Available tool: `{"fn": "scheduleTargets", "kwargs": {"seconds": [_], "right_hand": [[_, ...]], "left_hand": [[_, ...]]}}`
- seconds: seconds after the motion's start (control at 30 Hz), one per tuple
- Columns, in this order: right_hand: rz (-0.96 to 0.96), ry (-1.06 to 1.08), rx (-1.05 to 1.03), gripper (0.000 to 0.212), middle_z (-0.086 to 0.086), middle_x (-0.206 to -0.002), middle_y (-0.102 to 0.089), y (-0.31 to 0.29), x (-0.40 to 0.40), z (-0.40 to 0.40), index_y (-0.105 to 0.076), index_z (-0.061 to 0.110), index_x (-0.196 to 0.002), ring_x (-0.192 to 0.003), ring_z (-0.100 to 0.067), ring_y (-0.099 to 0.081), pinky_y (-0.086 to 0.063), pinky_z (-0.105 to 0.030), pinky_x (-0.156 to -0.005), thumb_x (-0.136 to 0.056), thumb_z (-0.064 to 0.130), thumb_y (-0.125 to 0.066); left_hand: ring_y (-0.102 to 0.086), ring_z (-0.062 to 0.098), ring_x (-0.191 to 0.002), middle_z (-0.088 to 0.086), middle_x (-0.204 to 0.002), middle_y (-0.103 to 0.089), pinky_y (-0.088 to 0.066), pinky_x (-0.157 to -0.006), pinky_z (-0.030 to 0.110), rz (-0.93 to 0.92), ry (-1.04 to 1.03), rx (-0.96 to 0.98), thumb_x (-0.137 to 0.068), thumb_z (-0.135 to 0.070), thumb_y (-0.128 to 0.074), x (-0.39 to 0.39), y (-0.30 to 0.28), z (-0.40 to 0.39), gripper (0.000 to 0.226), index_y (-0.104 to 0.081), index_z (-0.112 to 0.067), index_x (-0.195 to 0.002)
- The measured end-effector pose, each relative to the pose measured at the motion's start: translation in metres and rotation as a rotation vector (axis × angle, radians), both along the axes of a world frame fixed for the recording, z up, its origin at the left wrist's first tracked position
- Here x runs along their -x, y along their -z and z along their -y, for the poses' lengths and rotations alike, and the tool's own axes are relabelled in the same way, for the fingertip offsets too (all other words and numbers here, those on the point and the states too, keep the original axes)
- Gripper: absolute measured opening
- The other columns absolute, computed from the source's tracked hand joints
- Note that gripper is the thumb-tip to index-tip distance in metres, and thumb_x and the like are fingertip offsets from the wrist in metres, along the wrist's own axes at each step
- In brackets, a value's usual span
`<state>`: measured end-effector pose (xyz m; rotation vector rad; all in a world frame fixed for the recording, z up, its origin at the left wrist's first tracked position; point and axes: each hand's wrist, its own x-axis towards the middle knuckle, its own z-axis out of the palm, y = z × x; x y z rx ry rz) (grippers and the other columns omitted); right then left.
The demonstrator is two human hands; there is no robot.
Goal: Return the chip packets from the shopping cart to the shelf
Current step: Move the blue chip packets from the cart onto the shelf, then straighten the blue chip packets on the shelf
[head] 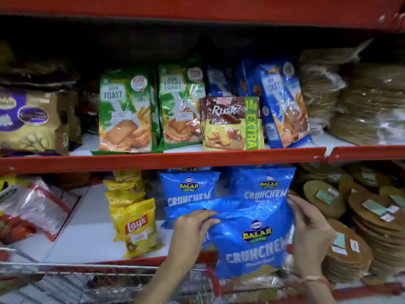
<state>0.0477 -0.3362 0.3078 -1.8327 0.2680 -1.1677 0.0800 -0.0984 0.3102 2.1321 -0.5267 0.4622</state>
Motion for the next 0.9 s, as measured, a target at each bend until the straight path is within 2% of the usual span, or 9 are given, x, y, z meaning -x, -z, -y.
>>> {"fn": "scheduleTargets", "kwargs": {"seconds": [0.13, 0.23, 0.37, 0.47, 0.53, 0.57, 0.63, 0.7, 0.9], "right_hand": [[0.005, 0.120, 0.020, 0.013, -0.011, -0.093, -0.072, -0.005, -0.032, 0.053, -0.072, 0.006, -0.092, -0.084, -0.016, -0.065, -0.052, -0.038, -0.082, -0.086, 0.002, -0.061], [-0.023, 0.193, -0.009, 0.012, -0.010, -0.091, -0.073, -0.001, -0.054, 0.085, -0.072, 0.009, -0.092, -0.078, 0.002, -0.060, -0.046, -0.014, -0.080, -0.087, 0.008, -0.061], [-0.117, 0.234, 0.006, 0.011, -0.013, -0.089, -0.074, 0.015, -0.077, 0.113, -0.072, 0.010, -0.091, -0.075, -0.015, -0.061, -0.036, 0.000, -0.071, -0.087, 0.010, -0.062], [-0.251, 0.274, 0.077, 0.011, -0.019, -0.086, -0.073, 0.030, -0.086, 0.122, -0.072, 0.010, -0.092, -0.070, -0.029, -0.064, -0.045, -0.021, -0.067, -0.087, 0.012, -0.062], [-0.369, 0.287, 0.119, 0.014, -0.025, -0.089, -0.071, 0.035, -0.088, 0.122, -0.069, 0.008, -0.097, -0.076, -0.039, -0.064, -0.048, -0.035, -0.066, -0.090, 0.014, -0.059], [-0.420, 0.272, 0.160, 0.019, -0.027, -0.097, -0.069, 0.036, -0.089, 0.120, -0.066, 0.005, -0.103, -0.086, -0.042, -0.062, -0.049, -0.041, -0.072, -0.092, 0.015, -0.055], [-0.464, 0.199, 0.293, 0.029, -0.024, -0.120, -0.060, 0.037, -0.091, 0.106, -0.057, 0.001, -0.117, -0.117, -0.039, -0.050, -0.039, -0.049, -0.096, -0.095, 0.017, -0.049], [-0.422, 0.116, 0.393, 0.035, -0.019, -0.131, -0.053, 0.033, -0.093, 0.078, -0.051, 0.000, -0.125, -0.131, -0.031, -0.036, -0.022, -0.052, -0.110, -0.097, 0.021, -0.045], [-0.264, -0.193, 0.557, 0.049, -0.002, -0.140, -0.045, 0.008, -0.097, -0.064, -0.040, 0.009, -0.136, -0.140, -0.019, -0.016, -0.014, -0.042, -0.113, -0.097, 0.035, -0.026]], "left_hand": [[-0.068, 0.008, -0.081, -0.001, -0.090, -0.077, -0.051, -0.074, 0.021, 0.012, 0.046, -0.066, -0.081, -0.024, -0.070, -0.031, -0.010, 0.061, 0.017, -0.072, -0.015, -0.095], [-0.067, 0.012, -0.084, 0.001, -0.091, -0.077, -0.045, -0.070, 0.015, -0.013, 0.075, -0.105, -0.086, -0.020, -0.065, -0.053, -0.019, 0.102, 0.019, -0.070, -0.013, -0.103], [-0.066, 0.024, -0.085, 0.010, -0.089, -0.075, -0.048, -0.070, 0.031, -0.094, 0.056, -0.318, -0.092, -0.023, -0.057, -0.075, -0.013, 0.136, 0.022, -0.065, -0.012, -0.110], [-0.065, 0.026, -0.091, 0.013, -0.097, -0.073, -0.049, -0.081, 0.034, -0.128, 0.062, -0.531, -0.096, -0.020, -0.051, -0.088, 0.005, 0.146, 0.025, -0.059, -0.011, -0.118], [-0.063, 0.023, -0.100, 0.013, -0.104, -0.071, -0.035, -0.108, 0.035, -0.067, 0.099, -0.603, -0.095, -0.013, -0.051, -0.093, 0.013, 0.148, 0.024, -0.058, -0.009, -0.118], [-0.063, 0.021, -0.101, 0.011, -0.105, -0.070, -0.024, -0.115, 0.039, 0.019, 0.103, -0.624, -0.092, -0.012, -0.056, -0.096, 0.015, 0.147, 0.023, -0.059, -0.008, -0.115], [-0.066, 0.016, -0.099, 0.006, -0.102, -0.072, -0.023, -0.112, 0.047, 0.208, 0.061, -0.591, -0.086, -0.021, -0.064, -0.099, 0.016, 0.137, 0.025, -0.064, -0.011, -0.108], [-0.061, 0.014, -0.109, 0.002, -0.110, -0.071, -0.034, -0.107, 0.049, 0.264, 0.064, -0.498, -0.089, -0.032, -0.051, -0.093, 0.012, 0.113, 0.033, -0.061, -0.012, -0.113], [-0.047, 0.011, -0.125, 0.001, -0.129, -0.060, -0.022, -0.108, 0.042, 0.273, -0.165, -0.515, -0.098, -0.039, -0.023, -0.072, 0.015, -0.028, 0.050, -0.055, -0.012, -0.124]]}}
